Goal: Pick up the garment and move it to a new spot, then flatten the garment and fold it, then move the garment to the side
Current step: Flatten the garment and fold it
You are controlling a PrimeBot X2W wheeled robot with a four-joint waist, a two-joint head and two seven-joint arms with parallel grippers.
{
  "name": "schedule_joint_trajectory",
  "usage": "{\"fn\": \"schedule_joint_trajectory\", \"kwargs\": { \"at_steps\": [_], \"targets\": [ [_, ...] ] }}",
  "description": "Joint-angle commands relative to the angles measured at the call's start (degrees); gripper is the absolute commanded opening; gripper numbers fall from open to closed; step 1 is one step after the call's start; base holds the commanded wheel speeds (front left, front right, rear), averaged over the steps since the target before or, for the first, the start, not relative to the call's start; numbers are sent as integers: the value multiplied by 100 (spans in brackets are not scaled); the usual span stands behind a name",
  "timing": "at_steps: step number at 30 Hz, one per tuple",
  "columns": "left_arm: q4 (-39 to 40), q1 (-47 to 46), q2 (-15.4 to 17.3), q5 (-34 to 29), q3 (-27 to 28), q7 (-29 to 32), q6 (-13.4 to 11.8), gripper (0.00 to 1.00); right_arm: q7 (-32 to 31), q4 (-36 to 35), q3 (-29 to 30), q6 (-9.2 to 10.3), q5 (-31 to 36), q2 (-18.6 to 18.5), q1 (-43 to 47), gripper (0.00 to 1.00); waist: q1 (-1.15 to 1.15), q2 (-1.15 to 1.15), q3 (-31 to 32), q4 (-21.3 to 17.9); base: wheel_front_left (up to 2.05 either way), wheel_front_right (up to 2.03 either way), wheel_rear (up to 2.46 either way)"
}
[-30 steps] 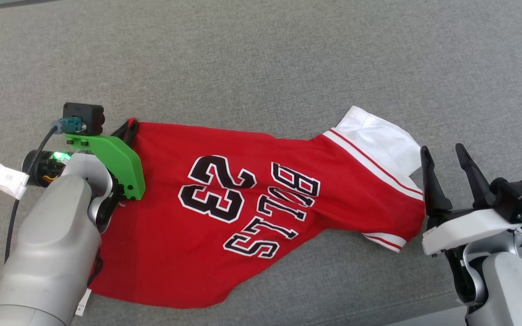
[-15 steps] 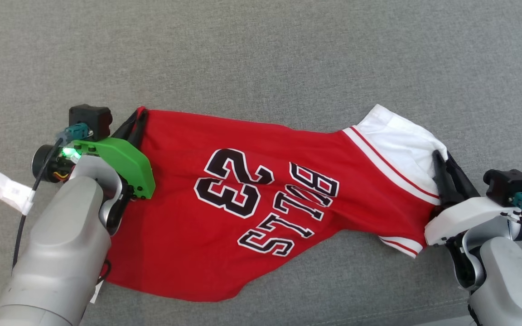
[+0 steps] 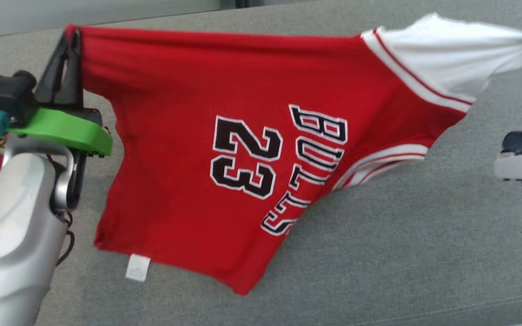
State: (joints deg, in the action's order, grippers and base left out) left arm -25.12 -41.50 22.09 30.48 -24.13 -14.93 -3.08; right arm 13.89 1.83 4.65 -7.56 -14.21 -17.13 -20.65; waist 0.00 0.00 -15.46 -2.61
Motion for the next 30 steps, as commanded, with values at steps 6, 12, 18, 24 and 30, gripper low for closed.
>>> {"fn": "schedule_joint_trajectory", "kwargs": {
  "at_steps": [6, 12, 18, 24, 30],
  "targets": [
    [2434, 387, 661, -455, 418, 145, -764, 0, -621, -1573, 353, 13, 187, -491, -549, 0, 0, 0, 506, 64, 0, 0, 0],
    [4239, 235, 1182, -784, 749, 772, -1250, 0, -1376, -2273, 584, 13, -24, -1155, -1442, 0, 0, 0, 625, 113, 0, 0, 0],
    [4764, 58, 1322, -758, 759, 1255, -1315, 0, -1714, -1968, 498, 13, -360, -1693, -2091, 0, 0, 0, 528, 146, 0, 0, 0],
    [4232, -445, 993, -391, 560, 1286, -1011, 0, -1777, -1214, 94, 12, -661, -1845, -2552, 0, 0, 0, 170, 191, 0, 0, 0],
    [2658, -1345, 435, -125, 287, 1038, -559, 0, -1630, -85, -425, 12, -758, -1612, -3347, 0, 0, 0, -206, 228, 0, 0, 0]
  ]
}}
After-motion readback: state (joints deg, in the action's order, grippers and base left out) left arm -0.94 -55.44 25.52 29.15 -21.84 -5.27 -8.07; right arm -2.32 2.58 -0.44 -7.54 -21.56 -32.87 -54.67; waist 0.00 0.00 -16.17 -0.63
